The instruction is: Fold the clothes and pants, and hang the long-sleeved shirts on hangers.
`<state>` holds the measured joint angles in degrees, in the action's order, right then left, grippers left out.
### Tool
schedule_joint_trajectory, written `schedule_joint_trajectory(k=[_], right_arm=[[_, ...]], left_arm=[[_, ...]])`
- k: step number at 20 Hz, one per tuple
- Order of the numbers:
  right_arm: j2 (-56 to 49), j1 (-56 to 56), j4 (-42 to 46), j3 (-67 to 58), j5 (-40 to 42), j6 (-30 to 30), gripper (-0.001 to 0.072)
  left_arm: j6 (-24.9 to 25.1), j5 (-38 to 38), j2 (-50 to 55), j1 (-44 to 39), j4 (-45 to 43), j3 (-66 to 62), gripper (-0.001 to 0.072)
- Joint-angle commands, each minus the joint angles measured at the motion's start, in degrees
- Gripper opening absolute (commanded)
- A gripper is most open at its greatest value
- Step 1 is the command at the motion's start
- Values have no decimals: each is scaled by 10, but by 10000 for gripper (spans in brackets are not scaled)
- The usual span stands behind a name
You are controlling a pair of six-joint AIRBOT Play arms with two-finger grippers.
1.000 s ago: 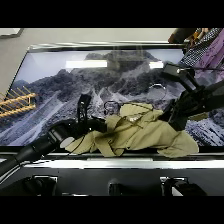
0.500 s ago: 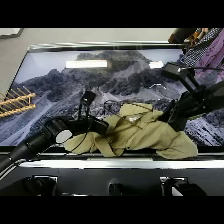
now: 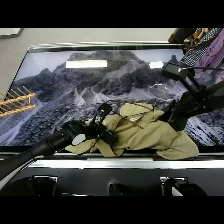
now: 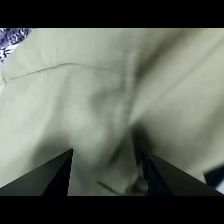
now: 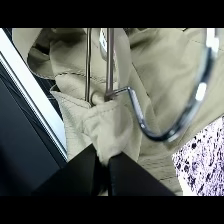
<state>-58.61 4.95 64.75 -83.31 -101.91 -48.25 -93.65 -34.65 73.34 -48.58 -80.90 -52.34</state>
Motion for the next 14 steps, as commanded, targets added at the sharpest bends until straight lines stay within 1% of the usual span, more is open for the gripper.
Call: schedule_joint_trajectory(k=[1, 2, 3, 7, 10, 12, 14], right_arm=[[0, 0, 0, 0, -1, -7, 25], [0, 0, 0, 0, -2, -7, 25], [0, 0, 0, 0, -2, -7, 25], [0, 0, 0, 0, -4, -22, 25], [0, 0, -1, 0, -24, -24, 25], [1, 0, -1, 0, -30, -35, 25], [2, 0, -2, 0, -30, -37, 25]], left_arm=[[-16, 48, 33, 13, -1, -1, 323], [-18, 49, 34, 19, -1, -2, 58], [-20, 48, 33, 26, -1, -2, 18], [-19, -2, 19, 48, 1, -23, 14], [-19, -14, -5, 74, 47, -38, 14], [7, -21, -26, 98, 106, -44, 15], [49, -50, -41, 123, 160, -47, 14]])
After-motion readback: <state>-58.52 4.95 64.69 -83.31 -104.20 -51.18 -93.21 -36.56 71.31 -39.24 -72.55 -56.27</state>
